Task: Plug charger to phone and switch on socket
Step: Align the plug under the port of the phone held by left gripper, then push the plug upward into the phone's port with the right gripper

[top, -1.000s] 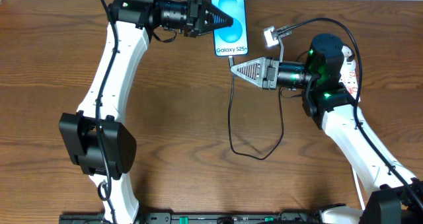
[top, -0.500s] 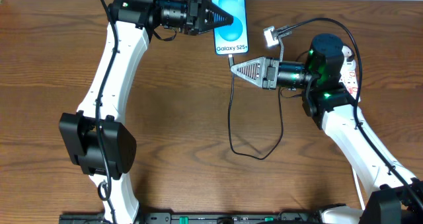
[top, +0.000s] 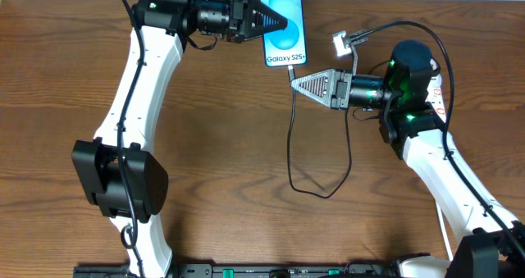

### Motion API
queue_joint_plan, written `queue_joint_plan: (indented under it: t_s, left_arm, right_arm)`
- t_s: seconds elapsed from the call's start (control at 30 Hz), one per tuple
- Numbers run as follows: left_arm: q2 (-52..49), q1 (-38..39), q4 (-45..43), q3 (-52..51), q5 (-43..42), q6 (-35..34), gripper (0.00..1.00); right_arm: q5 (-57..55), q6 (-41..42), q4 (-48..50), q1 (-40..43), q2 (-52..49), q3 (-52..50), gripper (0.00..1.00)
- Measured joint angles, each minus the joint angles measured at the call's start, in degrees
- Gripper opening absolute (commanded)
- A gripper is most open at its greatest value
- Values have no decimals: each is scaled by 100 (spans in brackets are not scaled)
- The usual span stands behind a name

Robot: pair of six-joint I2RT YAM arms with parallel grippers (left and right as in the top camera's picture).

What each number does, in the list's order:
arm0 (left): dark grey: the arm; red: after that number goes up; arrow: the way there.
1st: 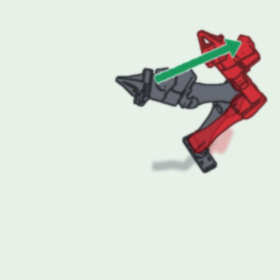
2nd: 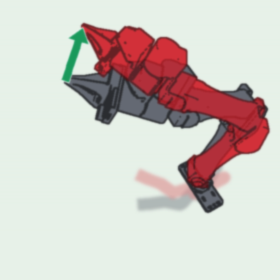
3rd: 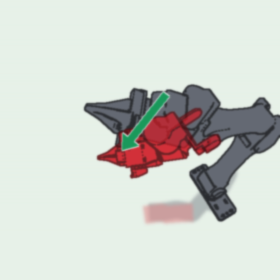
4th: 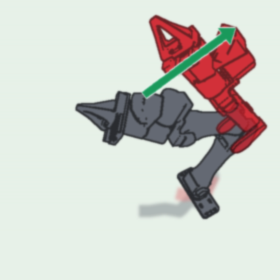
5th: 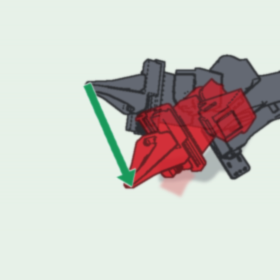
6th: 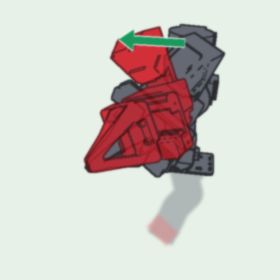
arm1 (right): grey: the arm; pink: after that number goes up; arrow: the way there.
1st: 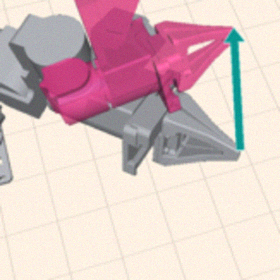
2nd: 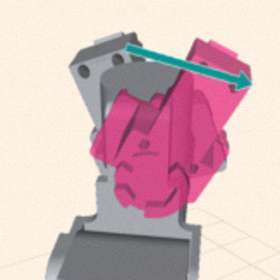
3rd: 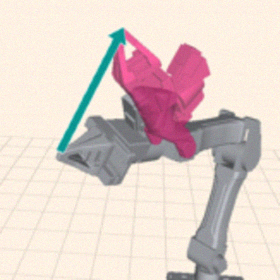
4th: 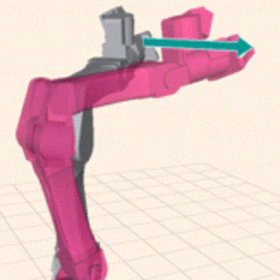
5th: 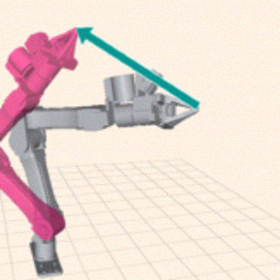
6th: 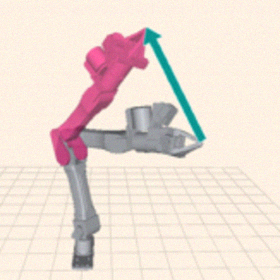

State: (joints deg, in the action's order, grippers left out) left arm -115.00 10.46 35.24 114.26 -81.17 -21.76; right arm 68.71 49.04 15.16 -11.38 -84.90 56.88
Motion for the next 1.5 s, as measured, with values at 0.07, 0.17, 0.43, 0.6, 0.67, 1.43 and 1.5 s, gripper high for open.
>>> queue_joint_plan:
  t_s: [0.07, 0.17, 0.43, 0.6, 0.67, 1.43, 1.5]
  left_arm:
    - [2, -2, 0, 0, -4, -35, 7]
    - [0, -2, -2, 0, -13, -103, 7]
    - [0, -13, -90, 0, -11, -208, 7]
    - [0, -13, -105, 0, -11, -214, 7]
    - [0, -13, -105, 0, -11, -225, 7]
    - [0, -13, -118, 0, -79, -227, 7]
    - [0, -13, -120, 0, -85, -227, 7]
  right_arm:
    - [15, 0, 11, 0, 0, 0, 1]
    - [35, 0, 15, -11, 0, 0, 1]
    - [37, 83, 146, -39, 0, 0, 1]
    - [50, 122, 181, -81, 0, 0, 1]
    - [55, 131, 181, -98, 0, 0, 1]
    - [-42, 208, 216, -105, 0, 0, 1]
    - [-39, 254, 269, -116, 0, 0, 1]
